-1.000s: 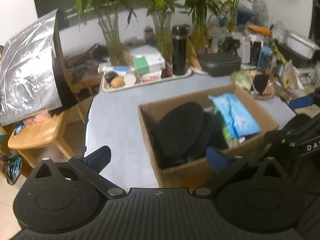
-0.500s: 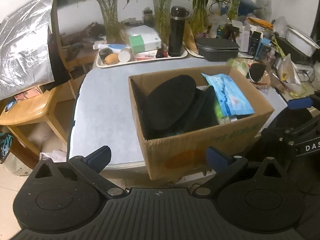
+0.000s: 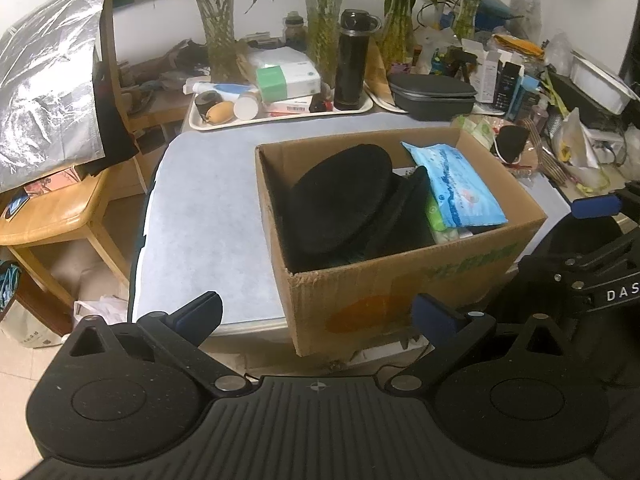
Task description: Organize soft objects
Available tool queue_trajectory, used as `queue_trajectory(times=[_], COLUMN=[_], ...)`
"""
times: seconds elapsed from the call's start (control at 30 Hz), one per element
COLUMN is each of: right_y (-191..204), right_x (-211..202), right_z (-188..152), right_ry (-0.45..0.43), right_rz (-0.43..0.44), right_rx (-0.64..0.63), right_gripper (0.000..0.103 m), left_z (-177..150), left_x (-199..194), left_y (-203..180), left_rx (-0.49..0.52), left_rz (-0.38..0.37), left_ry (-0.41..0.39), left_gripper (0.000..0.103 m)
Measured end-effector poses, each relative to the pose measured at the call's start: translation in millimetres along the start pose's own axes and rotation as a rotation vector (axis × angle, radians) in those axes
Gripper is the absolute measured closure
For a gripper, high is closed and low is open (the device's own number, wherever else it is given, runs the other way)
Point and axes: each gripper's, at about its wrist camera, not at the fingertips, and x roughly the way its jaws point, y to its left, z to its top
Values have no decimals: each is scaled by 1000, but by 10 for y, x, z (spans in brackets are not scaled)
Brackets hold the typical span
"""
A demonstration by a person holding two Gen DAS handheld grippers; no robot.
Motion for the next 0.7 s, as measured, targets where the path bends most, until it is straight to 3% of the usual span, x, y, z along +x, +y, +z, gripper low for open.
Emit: queue_trajectory(times=[0.7], right_y=[-115], right_x=[0], right_z=[-13], right_ry=[7], right_rz=[12], right_rx=[23], right_gripper=[0], left_z=[4], left_x=[36], left_y=[136], left_rx=[4], left_rz=[25], left_ry=[10], left_gripper=[0])
